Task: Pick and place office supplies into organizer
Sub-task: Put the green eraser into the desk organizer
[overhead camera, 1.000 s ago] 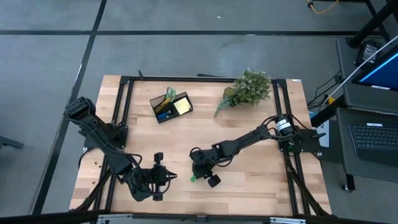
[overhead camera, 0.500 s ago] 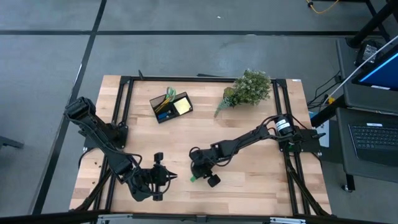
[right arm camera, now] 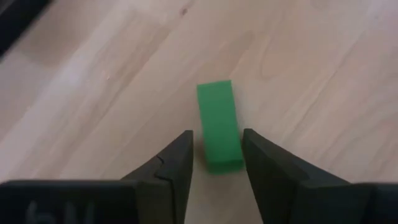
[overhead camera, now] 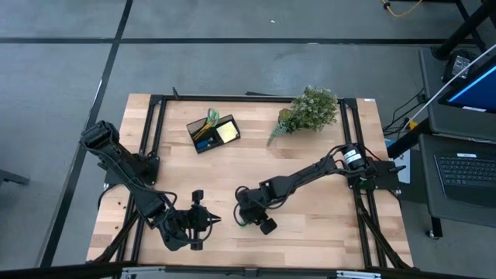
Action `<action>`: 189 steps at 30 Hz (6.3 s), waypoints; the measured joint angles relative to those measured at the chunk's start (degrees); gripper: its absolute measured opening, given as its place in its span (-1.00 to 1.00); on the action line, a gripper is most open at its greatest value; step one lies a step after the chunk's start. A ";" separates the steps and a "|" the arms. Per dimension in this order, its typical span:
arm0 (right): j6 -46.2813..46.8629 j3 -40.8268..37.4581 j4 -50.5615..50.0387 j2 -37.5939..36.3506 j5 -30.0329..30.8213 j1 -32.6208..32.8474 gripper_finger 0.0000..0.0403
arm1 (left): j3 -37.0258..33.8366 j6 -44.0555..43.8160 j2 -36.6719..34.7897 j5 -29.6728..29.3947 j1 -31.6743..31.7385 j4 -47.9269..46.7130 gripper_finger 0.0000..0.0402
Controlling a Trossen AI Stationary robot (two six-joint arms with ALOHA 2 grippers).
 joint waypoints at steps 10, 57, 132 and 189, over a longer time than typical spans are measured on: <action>-2.48 1.95 -4.05 -0.04 8.32 2.60 -0.28 | 0.00 0.04 0.00 -0.02 0.00 0.01 -0.91; -1.37 3.15 -3.66 3.13 4.26 2.01 -0.65 | 0.02 -0.55 0.00 -0.02 0.02 0.46 -0.91; -5.87 31.98 -35.26 3.52 15.32 1.95 -0.72 | 0.02 -20.17 -7.39 -2.60 0.68 -24.04 -0.66; -8.88 36.26 -40.48 1.66 34.94 6.22 -0.73 | -8.05 0.82 -10.03 33.91 21.07 1.61 -0.36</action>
